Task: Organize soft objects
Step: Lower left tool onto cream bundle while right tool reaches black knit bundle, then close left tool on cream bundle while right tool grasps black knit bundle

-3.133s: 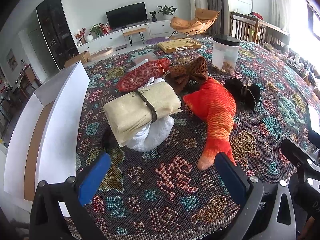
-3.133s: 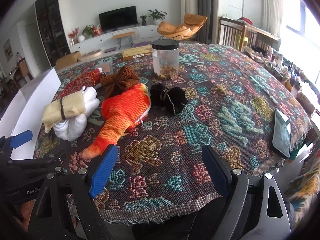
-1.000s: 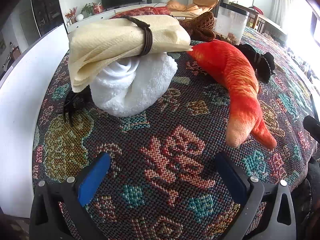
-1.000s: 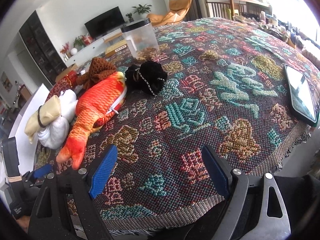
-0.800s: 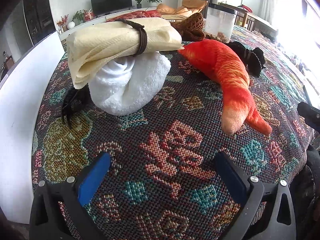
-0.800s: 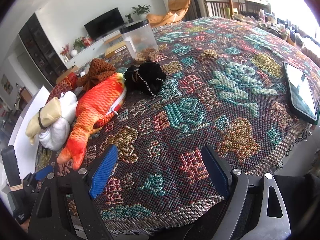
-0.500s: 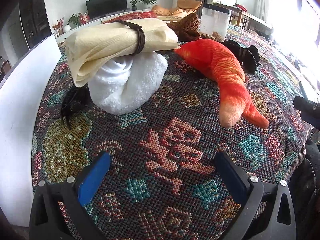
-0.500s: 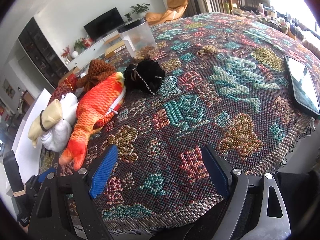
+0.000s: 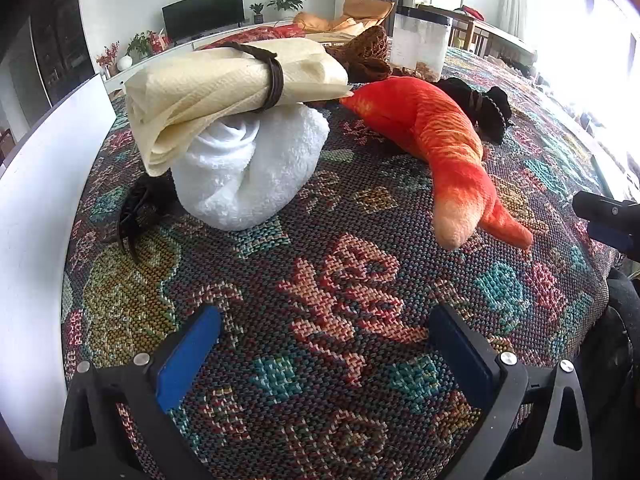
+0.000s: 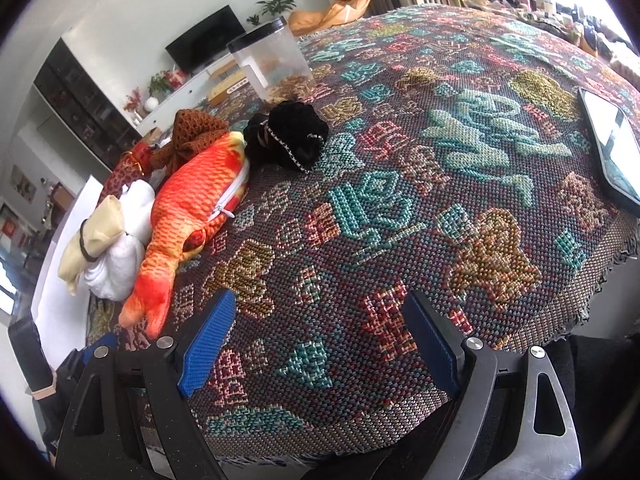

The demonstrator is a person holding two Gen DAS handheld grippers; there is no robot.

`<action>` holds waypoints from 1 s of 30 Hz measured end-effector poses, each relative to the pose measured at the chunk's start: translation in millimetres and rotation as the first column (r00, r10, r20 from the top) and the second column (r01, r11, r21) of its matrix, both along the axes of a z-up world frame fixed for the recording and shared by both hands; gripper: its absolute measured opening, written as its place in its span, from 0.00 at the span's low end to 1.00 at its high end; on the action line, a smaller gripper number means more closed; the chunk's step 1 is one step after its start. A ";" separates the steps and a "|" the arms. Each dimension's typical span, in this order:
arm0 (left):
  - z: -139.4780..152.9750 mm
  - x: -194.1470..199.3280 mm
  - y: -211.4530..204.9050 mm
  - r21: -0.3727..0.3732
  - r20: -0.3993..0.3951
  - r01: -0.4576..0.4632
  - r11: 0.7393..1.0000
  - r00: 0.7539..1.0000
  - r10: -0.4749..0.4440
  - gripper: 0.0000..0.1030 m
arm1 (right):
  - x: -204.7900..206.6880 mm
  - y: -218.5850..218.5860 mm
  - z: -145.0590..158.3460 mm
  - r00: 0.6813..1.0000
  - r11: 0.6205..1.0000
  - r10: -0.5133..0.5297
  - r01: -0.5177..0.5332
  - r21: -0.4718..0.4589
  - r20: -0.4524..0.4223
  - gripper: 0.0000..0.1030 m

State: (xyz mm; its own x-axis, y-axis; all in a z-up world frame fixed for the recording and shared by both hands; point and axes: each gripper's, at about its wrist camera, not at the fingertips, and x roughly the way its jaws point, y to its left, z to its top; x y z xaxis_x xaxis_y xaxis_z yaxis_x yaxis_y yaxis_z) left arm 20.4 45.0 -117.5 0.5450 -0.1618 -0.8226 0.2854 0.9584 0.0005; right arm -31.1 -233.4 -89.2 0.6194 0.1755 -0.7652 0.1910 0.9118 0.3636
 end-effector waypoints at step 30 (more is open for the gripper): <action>0.2 0.7 0.8 0.001 0.001 0.066 0.998 0.998 -0.066 1.00 | 198.3 50.3 8.3 0.849 0.704 0.414 -0.527 -0.477 -0.327 0.81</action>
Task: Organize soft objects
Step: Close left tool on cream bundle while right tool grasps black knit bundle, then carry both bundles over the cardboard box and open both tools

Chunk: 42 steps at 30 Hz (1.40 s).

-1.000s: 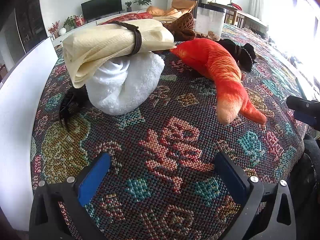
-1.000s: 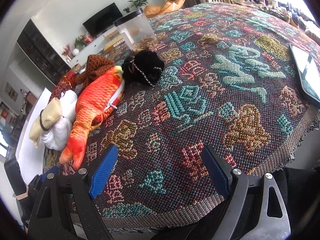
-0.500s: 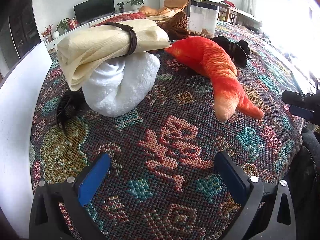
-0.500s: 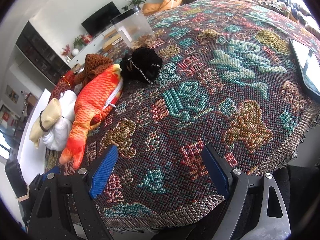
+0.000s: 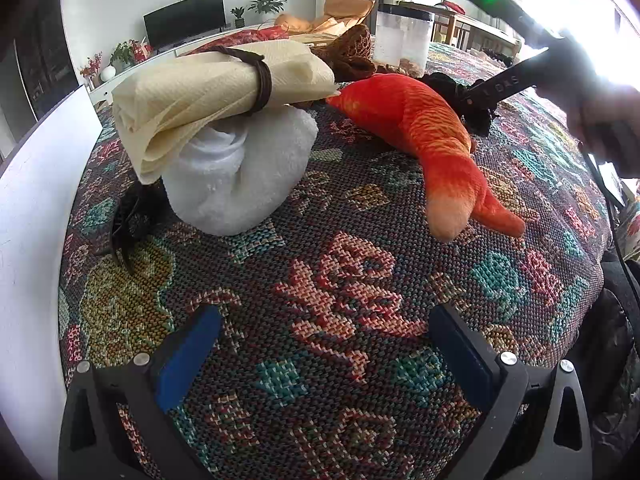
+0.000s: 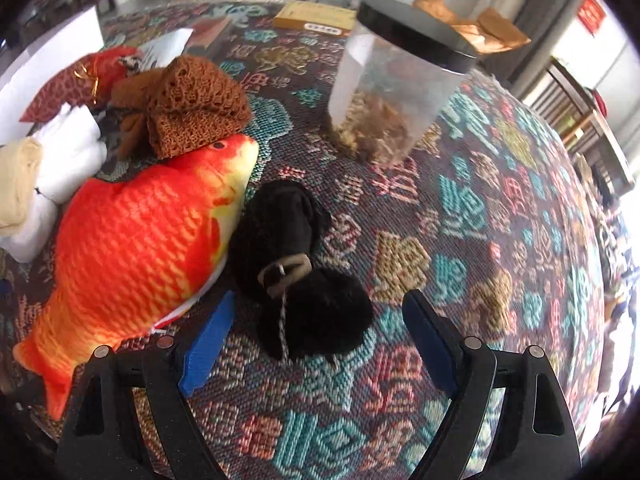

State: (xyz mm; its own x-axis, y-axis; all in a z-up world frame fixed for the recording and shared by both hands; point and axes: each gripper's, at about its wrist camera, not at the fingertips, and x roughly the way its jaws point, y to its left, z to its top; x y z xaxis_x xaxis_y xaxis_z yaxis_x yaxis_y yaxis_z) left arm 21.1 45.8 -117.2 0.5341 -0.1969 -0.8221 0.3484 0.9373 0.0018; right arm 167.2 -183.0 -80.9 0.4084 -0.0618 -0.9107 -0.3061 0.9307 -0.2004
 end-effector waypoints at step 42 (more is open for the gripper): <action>139.4 109.3 90.3 -0.251 -0.058 -0.010 0.968 0.998 -0.005 0.48 | -165.0 -82.7 6.3 0.833 0.694 -0.551 0.426 0.580 0.048 0.39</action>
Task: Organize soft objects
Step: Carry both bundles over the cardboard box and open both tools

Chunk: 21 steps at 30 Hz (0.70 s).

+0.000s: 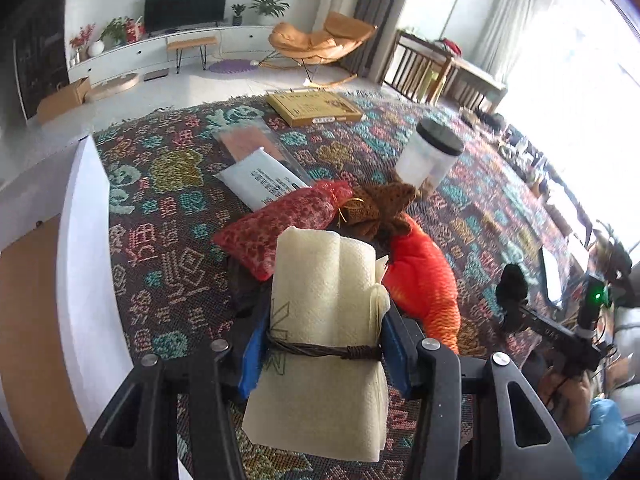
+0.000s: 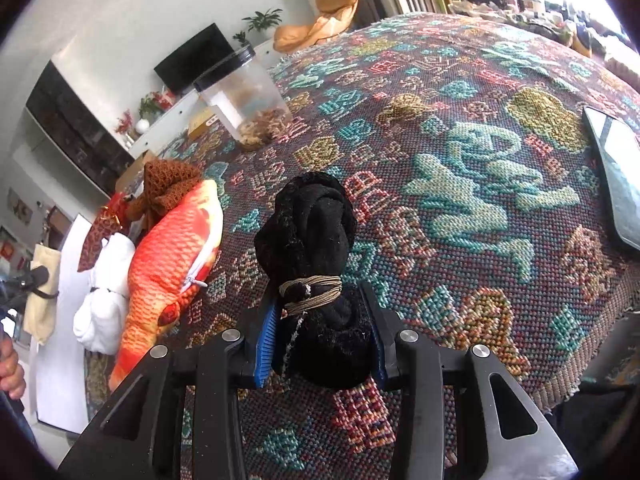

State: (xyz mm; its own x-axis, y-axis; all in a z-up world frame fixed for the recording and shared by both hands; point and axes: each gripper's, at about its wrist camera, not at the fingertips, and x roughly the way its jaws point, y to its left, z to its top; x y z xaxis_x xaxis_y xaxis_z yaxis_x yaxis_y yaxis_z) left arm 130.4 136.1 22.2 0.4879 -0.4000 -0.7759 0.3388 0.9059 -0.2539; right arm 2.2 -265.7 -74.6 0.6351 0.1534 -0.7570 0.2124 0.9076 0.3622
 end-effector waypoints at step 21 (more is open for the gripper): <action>-11.9 -87.3 275.0 0.261 0.054 -0.585 0.768 0.803 0.594 0.96 | 45.9 398.1 143.9 0.545 0.516 0.826 -0.834 0.195 0.146 0.77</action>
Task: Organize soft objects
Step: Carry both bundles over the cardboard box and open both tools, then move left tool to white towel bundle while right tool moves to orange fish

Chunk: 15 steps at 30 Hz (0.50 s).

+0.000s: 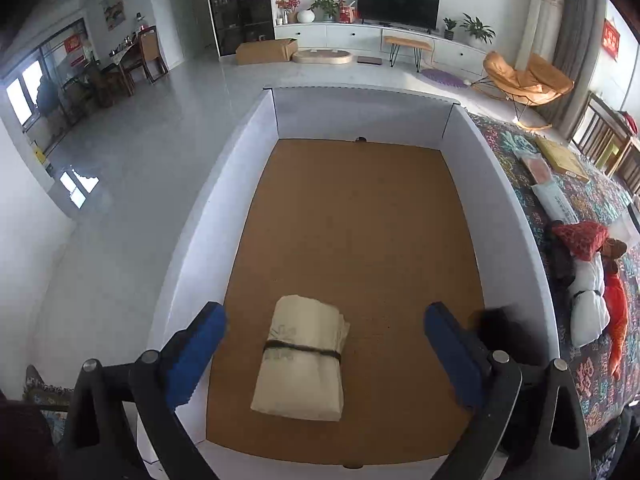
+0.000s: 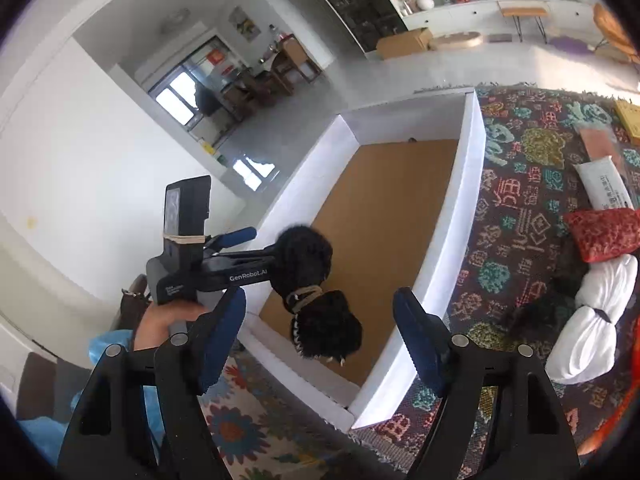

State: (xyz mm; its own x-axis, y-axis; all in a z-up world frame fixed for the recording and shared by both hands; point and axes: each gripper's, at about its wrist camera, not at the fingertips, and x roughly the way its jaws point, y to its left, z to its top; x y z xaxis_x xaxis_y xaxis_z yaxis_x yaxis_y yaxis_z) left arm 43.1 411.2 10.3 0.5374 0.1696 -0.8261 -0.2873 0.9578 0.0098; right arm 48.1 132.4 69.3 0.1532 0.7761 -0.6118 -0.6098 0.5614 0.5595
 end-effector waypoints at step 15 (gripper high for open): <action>19.2 -23.1 -259.9 -0.061 0.188 0.573 0.818 0.811 -0.554 0.97 | -24.3 -265.9 -117.8 0.765 0.678 -0.624 0.631 -0.376 0.159 0.78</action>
